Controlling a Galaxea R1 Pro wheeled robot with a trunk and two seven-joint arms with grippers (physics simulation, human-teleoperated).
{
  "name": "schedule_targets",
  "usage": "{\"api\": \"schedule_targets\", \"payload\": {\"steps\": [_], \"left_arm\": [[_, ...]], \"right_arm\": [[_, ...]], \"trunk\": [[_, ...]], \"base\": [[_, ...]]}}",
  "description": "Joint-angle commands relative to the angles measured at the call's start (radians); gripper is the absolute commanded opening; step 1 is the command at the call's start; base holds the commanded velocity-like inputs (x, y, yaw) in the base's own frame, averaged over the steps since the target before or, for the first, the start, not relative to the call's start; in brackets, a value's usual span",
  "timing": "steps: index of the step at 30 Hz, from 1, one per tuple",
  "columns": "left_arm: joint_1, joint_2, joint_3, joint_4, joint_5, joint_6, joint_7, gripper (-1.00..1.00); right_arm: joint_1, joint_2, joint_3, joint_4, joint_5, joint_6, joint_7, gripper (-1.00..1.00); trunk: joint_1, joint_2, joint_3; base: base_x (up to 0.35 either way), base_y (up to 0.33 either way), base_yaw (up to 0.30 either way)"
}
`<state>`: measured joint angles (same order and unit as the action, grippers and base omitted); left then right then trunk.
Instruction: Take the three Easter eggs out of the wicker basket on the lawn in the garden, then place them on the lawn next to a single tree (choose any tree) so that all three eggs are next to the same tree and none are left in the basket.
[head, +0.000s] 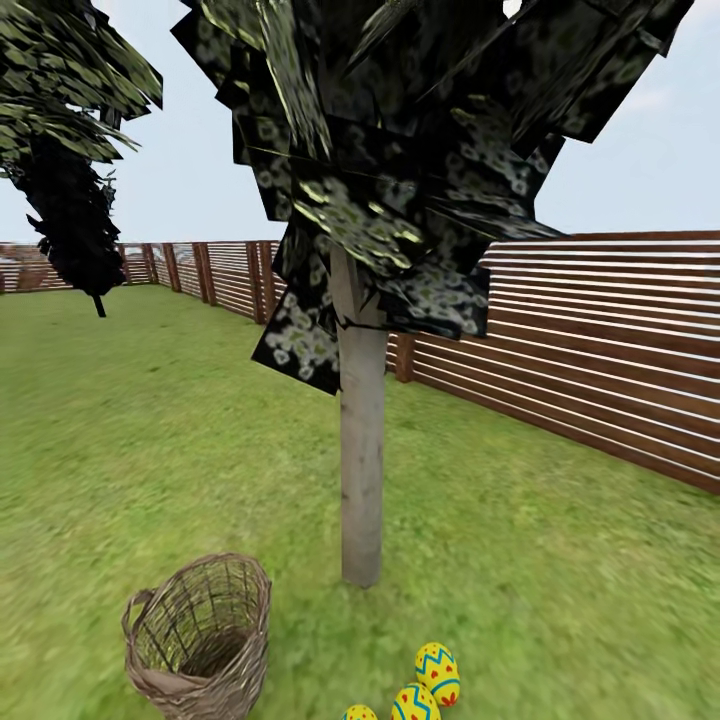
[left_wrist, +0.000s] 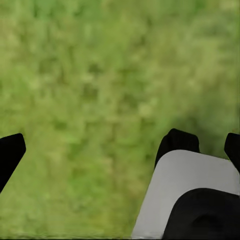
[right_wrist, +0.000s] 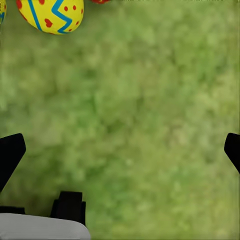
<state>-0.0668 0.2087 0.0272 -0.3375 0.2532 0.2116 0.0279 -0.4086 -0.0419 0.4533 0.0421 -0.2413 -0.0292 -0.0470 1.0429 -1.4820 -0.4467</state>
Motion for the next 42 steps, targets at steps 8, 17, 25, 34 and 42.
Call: {"api": "schedule_targets", "payload": {"steps": [8, 17, 25, 34, 42], "left_arm": [[0.0, -0.012, 0.002, 0.051, 0.008, -0.045, 0.003, 1.0], [0.0, -0.014, 0.005, 0.056, 0.01, -0.075, 0.001, 1.0], [0.001, -0.015, 0.006, 0.065, 0.014, -0.075, 0.0, 1.0], [0.001, -0.014, 0.005, 0.182, 0.014, -0.075, 0.001, 1.0], [0.001, -0.048, 0.007, 0.241, 0.017, -0.075, -0.001, 1.0]], "right_arm": [[0.005, 0.0, 0.008, 0.001, -0.005, -0.03, -0.001, 1.0], [0.005, 0.0, 0.008, 0.001, -0.008, -0.063, 0.001, 1.0], [0.005, 0.0, 0.006, -0.004, -0.015, -0.053, 0.003, 1.0], [0.005, 0.0, -0.004, -0.003, -0.018, -0.053, -0.005, 1.0], [0.021, 0.001, -0.002, 0.0, -0.014, -0.061, -0.081, 1.0]], "trunk": [[-0.019, 0.035, 0.015], [-0.019, 0.035, 0.015], [-0.019, 0.035, 0.011], [-0.019, 0.035, -0.003], [-0.019, 0.035, -0.016]], "base": [[0.0, 0.0, 0.0], [0.0, 0.0, 0.0], [0.0, 0.0, 0.0], [0.0, 0.0, 0.0], [0.0, 0.0, 0.0]]}}
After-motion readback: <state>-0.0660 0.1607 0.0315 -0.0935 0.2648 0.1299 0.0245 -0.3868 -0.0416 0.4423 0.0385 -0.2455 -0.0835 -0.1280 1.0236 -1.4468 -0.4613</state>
